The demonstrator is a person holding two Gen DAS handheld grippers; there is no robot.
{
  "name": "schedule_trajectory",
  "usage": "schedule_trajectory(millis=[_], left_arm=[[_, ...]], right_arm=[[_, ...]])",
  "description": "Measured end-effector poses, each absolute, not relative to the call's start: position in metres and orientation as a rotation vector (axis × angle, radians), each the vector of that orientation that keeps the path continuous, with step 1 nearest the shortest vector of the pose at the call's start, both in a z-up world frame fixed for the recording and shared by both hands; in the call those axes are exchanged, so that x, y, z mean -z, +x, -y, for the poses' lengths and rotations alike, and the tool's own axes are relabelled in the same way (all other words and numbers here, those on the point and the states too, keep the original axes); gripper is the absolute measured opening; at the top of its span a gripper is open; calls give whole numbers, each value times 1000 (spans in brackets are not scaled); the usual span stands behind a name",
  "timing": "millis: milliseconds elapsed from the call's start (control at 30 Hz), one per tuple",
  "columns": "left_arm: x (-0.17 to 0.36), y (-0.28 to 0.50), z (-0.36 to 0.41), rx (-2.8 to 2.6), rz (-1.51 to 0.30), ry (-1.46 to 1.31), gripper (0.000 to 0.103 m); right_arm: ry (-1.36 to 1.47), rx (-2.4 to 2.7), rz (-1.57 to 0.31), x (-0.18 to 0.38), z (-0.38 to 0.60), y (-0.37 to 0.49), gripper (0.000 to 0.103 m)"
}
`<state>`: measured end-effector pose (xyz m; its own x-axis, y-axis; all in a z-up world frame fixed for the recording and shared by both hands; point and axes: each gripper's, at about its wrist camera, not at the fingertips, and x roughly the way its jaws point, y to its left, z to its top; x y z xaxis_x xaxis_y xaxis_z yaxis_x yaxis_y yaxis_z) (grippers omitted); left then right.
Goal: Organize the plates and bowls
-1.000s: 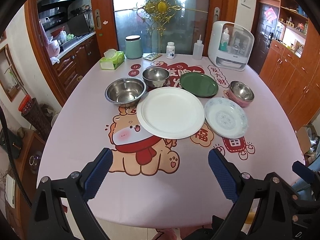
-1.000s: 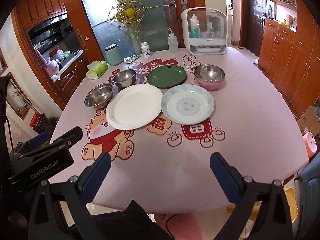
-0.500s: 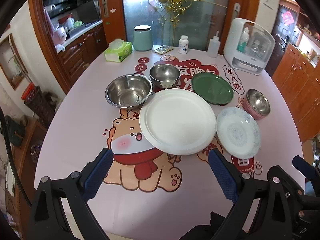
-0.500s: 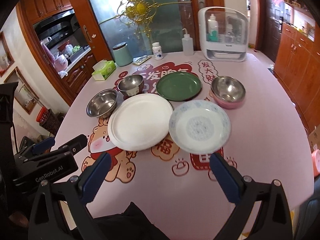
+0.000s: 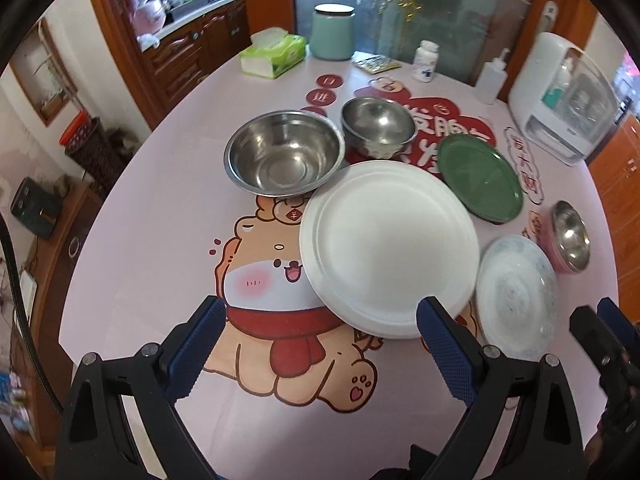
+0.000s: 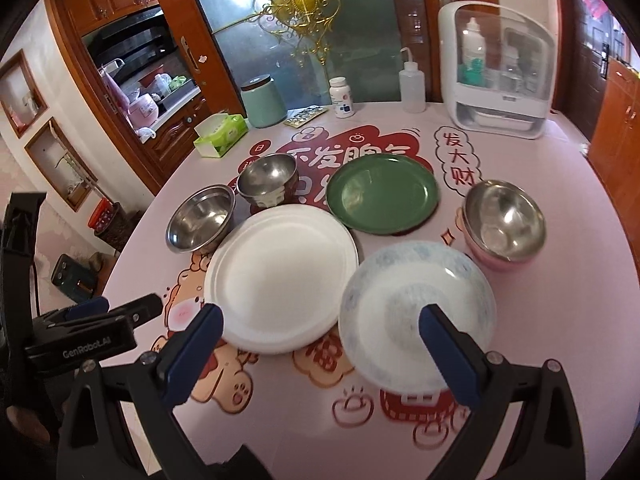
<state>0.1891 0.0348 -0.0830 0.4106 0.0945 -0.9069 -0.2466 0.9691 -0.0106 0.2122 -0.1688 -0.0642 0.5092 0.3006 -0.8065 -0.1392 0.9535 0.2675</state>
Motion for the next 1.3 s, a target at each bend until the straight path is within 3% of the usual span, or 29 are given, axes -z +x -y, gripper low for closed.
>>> schedule_trajectory(millis=[667,867,1200,1300], left_arm=[[157,247,-48,-269,-1204,-117,96],[182,259,-62,-281,-1247,-181,96],[208,272,-79,-286,-1301,-260,96],[212,275,-81,-276,-1303,-268,90]], right_arm=[[87,-432,-1041,137,158,315,96],[90,-453,-1103,157,154,340,87],[137,-516,-1218,177,148,365,64],[137,-532,-1263,182,145,369,63]])
